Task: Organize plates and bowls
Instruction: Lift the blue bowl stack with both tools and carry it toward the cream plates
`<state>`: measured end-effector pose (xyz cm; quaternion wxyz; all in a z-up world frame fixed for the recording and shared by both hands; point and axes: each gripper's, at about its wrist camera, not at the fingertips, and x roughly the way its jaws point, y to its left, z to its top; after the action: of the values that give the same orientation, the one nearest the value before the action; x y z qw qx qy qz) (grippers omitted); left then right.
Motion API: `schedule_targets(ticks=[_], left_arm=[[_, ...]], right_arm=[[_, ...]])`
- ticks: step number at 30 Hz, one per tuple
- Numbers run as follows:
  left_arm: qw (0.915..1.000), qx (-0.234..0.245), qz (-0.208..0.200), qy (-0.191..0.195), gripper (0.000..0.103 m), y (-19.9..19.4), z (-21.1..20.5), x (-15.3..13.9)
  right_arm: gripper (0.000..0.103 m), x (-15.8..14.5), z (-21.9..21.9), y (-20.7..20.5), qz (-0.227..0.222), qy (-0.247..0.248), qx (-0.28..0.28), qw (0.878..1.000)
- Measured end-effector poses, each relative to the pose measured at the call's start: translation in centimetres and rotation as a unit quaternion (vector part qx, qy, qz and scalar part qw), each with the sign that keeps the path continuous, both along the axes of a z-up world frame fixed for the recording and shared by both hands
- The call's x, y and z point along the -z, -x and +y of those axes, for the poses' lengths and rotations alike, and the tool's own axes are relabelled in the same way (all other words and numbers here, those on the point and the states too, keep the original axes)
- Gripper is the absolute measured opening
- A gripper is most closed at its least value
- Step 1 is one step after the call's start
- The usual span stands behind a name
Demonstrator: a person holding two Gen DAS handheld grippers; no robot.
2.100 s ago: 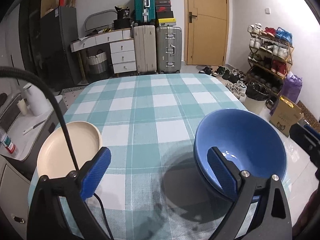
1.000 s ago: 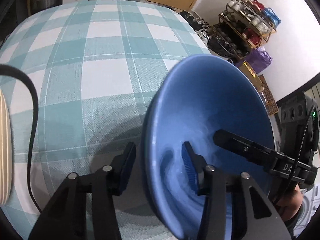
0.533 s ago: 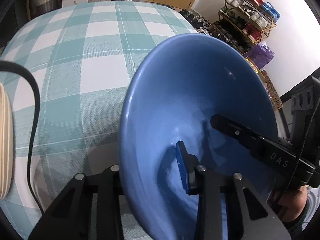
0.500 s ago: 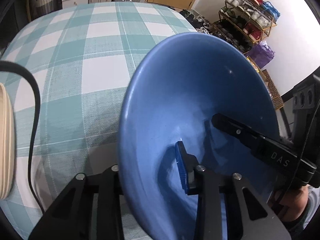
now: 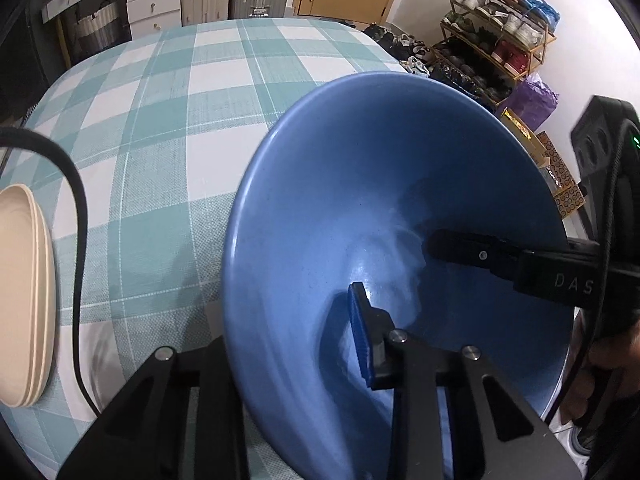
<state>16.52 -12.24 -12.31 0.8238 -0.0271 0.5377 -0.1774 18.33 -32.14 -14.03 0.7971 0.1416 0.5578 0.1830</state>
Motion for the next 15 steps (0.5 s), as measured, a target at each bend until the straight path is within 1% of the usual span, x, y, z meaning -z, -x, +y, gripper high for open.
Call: schedule_targets(ticks=[1,4,7,10,12,15], left_arm=[[1.0,0.0,0.003,0.001,0.03,-0.1,0.0,0.0],[0.9999,0.0,0.013,0.003,0.03,-0.4,0.1,0.1],[0.9999,0.001,0.011,-0.008,0.029,-0.4,-0.2,-0.1],[0.9998,0.004,0.013,-0.016,0.029,-0.4,-0.3,-0.1],[0.9996,0.007,0.019,-0.017,0.029,-0.5,-0.3,0.0],[0.9992,0.014,0.034,-0.018,0.029,-0.8,-0.2,0.0]], right_arm=[[0.02,0.2,0.1,-0.4,0.019,0.0,-0.012,1.0],[0.02,0.4,0.5,-1.4,0.052,0.01,-0.035,0.998],[0.02,0.6,1.3,-2.0,0.069,0.034,-0.055,0.996],[0.021,0.5,2.1,-2.3,0.072,0.052,-0.065,0.994],[0.021,0.4,2.3,-2.5,0.077,0.06,-0.067,0.993],[0.021,0.6,2.6,-3.1,0.098,0.06,-0.066,0.991]])
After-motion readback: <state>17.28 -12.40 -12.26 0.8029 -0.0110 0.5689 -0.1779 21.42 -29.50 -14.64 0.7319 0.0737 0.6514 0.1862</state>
